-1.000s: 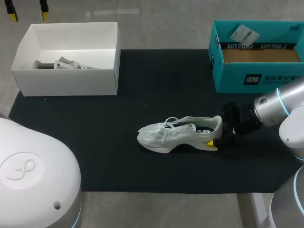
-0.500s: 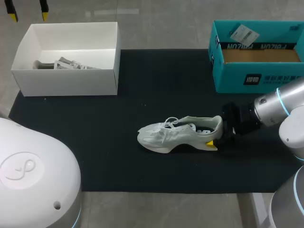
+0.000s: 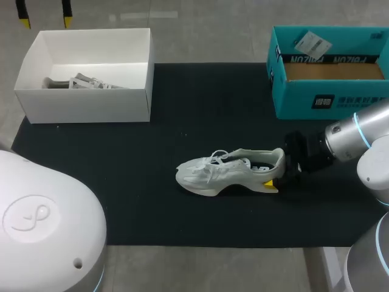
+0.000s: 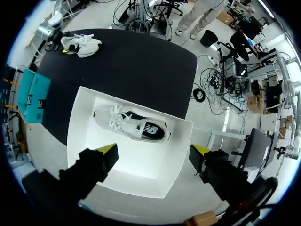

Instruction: Take the shoe out of the shoebox, open the shoe tongue, remove and reinsert the insole, then place the shoe into the shoebox

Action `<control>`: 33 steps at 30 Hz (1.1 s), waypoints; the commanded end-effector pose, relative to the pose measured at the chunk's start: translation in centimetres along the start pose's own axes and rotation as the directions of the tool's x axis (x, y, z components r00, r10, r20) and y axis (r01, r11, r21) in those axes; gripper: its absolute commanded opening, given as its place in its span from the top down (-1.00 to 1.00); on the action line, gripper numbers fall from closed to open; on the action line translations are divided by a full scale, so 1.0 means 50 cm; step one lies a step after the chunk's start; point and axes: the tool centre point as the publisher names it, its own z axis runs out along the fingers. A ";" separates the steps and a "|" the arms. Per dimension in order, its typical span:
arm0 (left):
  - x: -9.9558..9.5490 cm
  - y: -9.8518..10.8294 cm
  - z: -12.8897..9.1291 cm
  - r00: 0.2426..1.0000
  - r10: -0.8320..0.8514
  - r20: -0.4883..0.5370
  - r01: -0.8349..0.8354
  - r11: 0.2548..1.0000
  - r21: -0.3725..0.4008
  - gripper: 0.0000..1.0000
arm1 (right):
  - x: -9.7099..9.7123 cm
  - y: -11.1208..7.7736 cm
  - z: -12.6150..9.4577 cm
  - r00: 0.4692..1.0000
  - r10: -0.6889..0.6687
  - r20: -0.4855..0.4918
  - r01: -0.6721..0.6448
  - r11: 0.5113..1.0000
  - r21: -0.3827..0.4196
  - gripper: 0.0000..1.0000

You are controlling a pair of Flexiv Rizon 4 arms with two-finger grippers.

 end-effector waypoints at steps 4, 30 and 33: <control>-0.045 -0.098 0.001 0.942 -0.326 -0.085 0.311 0.938 -0.152 -1.00 | 0.002 0.001 0.000 1.000 0.000 0.002 0.000 1.000 0.003 1.00; -0.209 -0.196 -0.026 0.521 -0.843 0.131 0.852 0.505 -0.139 -1.00 | 0.002 0.001 0.000 1.000 0.000 0.002 0.000 1.000 0.003 1.00; -0.209 -0.196 -0.026 0.521 -0.843 0.131 0.852 0.505 -0.139 -1.00 | 0.002 0.001 0.000 1.000 0.000 0.002 0.000 1.000 0.003 1.00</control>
